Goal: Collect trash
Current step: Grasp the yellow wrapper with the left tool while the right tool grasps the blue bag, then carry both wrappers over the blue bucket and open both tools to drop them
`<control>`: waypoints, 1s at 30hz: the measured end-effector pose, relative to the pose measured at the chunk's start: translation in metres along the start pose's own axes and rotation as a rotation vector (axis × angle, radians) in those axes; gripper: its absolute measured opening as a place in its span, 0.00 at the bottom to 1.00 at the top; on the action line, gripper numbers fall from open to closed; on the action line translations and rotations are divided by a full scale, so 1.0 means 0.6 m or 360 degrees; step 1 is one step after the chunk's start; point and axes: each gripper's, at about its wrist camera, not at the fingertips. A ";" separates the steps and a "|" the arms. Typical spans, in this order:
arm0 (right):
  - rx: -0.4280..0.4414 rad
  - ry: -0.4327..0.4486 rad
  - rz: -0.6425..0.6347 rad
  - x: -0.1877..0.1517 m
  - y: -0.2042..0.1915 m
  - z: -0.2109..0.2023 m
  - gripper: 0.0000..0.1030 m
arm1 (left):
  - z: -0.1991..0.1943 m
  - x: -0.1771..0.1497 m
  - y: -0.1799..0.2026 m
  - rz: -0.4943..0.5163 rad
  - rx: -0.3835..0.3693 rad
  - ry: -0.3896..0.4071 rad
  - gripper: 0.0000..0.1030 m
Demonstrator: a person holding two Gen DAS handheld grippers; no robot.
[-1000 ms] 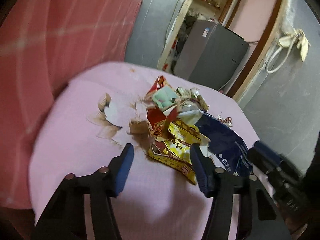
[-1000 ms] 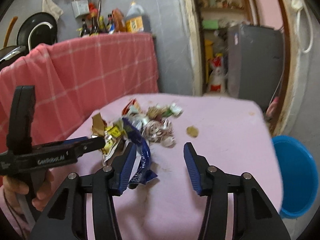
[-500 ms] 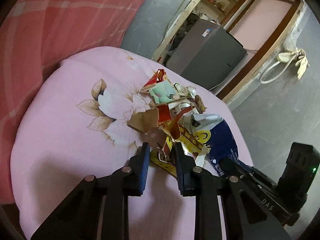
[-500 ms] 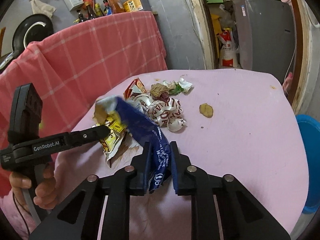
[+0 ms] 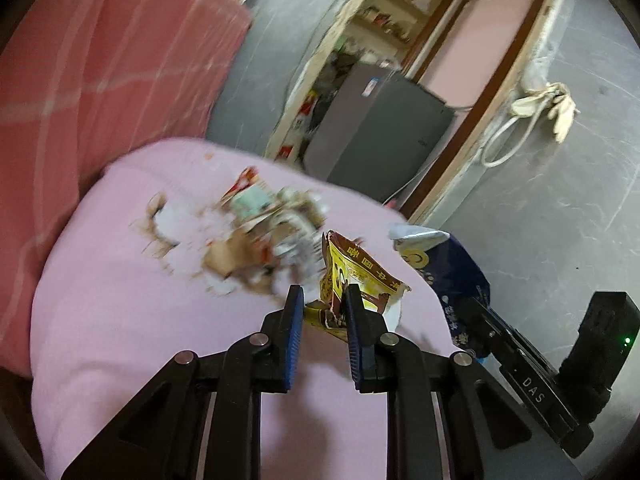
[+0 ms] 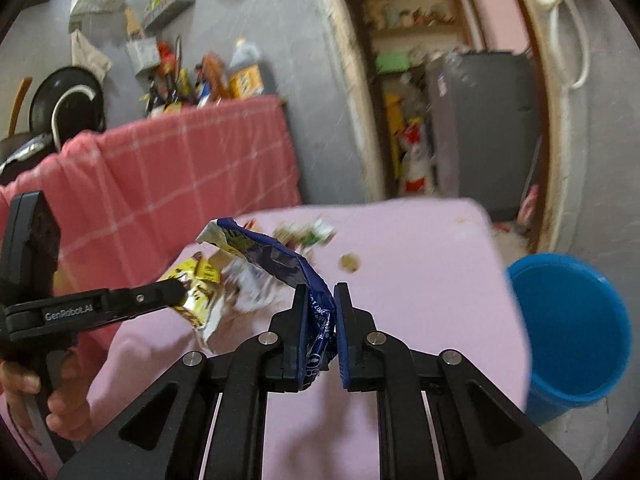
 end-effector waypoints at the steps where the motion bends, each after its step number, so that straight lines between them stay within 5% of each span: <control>1: -0.0013 0.0040 0.0004 0.005 0.006 -0.009 0.10 | 0.002 0.007 0.016 0.0036 0.0006 0.0035 0.16; 6: -0.0169 0.0325 0.0014 0.049 0.053 -0.067 0.10 | 0.047 0.058 0.104 0.0215 -0.0037 0.0183 0.16; 12: -0.0440 0.0500 0.0088 0.095 0.151 -0.097 0.10 | 0.149 0.097 0.221 0.0418 -0.0162 0.0241 0.17; 20: -0.0721 0.0446 0.0297 0.108 0.301 -0.078 0.10 | 0.323 0.118 0.335 0.0500 -0.0248 -0.0001 0.17; 30: -0.0798 0.0264 0.0504 0.066 0.392 -0.035 0.13 | 0.472 0.088 0.365 0.0495 -0.0235 -0.0342 0.18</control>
Point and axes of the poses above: each gripper's, at about its wrist camera, not at the fingertips, and z roughly the way its jaws point, y to its right, x to its top, and after that the axes turned 15 degrees about z, right-handed
